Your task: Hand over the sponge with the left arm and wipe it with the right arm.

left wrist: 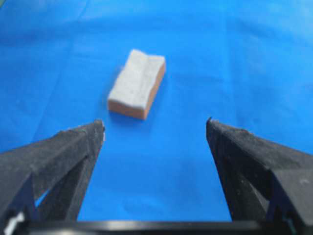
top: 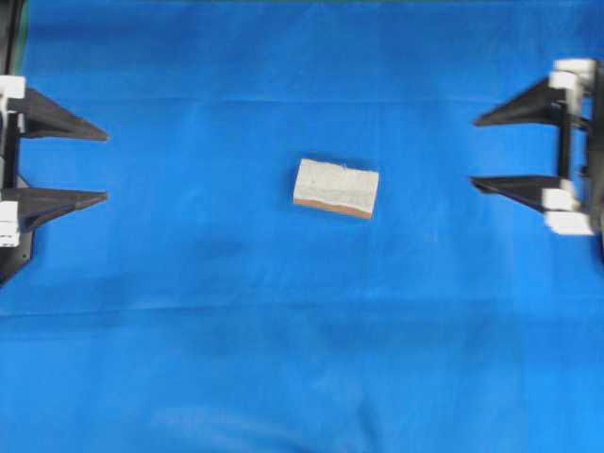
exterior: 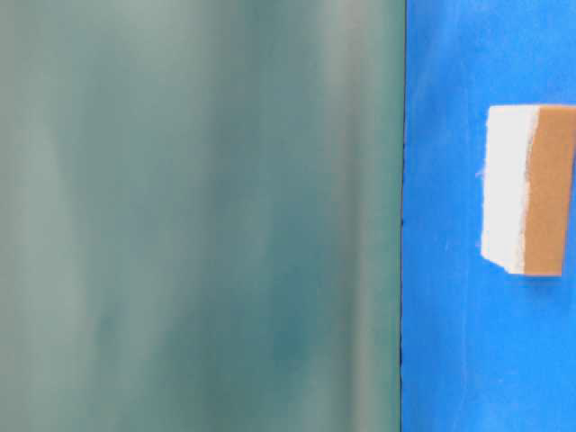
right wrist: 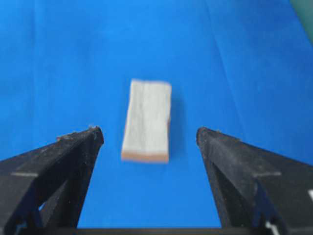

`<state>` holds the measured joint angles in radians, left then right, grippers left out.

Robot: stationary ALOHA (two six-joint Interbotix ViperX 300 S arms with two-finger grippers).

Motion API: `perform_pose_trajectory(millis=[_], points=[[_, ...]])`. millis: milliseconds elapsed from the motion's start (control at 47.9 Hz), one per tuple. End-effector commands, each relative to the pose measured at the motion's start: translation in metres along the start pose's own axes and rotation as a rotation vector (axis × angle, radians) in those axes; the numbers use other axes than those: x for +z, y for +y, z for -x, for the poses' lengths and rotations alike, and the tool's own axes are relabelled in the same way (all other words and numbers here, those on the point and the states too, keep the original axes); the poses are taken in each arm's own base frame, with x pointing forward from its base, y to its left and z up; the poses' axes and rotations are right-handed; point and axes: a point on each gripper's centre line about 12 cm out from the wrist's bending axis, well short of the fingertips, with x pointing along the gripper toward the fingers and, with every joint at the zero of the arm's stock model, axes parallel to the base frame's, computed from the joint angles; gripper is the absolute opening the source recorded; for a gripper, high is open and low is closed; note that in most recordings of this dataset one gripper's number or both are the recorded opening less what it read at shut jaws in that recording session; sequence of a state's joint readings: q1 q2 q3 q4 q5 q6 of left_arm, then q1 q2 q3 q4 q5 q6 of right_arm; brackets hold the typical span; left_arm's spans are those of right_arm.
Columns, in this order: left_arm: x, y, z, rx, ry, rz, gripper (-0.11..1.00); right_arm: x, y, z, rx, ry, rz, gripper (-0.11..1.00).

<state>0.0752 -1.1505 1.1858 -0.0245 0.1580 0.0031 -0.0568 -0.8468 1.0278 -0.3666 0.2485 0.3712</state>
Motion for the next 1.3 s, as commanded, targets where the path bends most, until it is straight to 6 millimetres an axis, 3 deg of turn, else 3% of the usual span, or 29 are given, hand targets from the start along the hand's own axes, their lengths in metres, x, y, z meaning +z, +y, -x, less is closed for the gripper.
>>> perform_pose_trajectory(millis=[0,167,313,1275], points=[[-0.002,0.001,0.007,0.003,-0.022,-0.013,0.82,-0.007,0.000,0.017,0.012,-0.059,-0.003,0.74],[-0.019,0.001,0.013,0.003,-0.020,-0.038,0.82,-0.040,0.000,0.032,0.026,-0.090,-0.016,0.73],[-0.028,0.001,0.013,0.003,-0.008,-0.036,0.81,-0.056,0.000,0.036,0.035,-0.101,-0.032,0.73],[-0.034,0.001,0.014,0.002,-0.002,-0.007,0.81,-0.056,0.001,0.037,0.043,-0.111,-0.055,0.73]])
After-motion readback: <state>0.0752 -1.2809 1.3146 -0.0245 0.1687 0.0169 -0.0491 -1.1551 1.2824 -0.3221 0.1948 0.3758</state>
